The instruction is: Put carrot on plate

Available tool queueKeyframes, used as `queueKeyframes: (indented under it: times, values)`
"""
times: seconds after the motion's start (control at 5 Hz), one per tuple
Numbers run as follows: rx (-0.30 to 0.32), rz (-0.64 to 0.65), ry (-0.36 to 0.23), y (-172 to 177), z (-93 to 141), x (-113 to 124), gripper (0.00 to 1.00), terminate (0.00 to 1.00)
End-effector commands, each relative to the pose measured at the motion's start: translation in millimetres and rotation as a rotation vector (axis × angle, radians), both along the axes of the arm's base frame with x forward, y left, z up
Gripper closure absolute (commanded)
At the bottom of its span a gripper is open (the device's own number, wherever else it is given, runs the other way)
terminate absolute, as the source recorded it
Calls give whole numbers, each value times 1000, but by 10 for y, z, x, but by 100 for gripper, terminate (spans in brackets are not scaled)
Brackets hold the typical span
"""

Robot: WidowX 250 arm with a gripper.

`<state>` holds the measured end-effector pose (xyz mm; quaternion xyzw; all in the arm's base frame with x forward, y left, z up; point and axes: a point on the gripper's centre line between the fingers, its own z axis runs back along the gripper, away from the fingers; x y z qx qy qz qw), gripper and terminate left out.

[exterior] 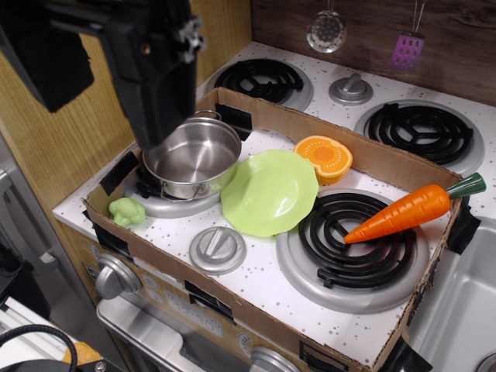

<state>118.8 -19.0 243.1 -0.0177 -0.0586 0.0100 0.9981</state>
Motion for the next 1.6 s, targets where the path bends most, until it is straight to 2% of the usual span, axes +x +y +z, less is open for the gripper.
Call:
queueKeyframes:
  times: [0.0,0.2,0.6,0.8,1.0,1.4]
  values:
    - [0,0,0,0,0,0,0,0]
    - [-20,-56,-18,-26,-216,239,0,0]
    - [-4,-190,-92,-308,-608,688,0,0]
    - [-36,-311,-126,-450,-822,948,0,0]
    - [-73,-487,-149,-546,-1035,1197,0,0]
    - [-104,-754,-249,-682,-1374,1540,0,0]
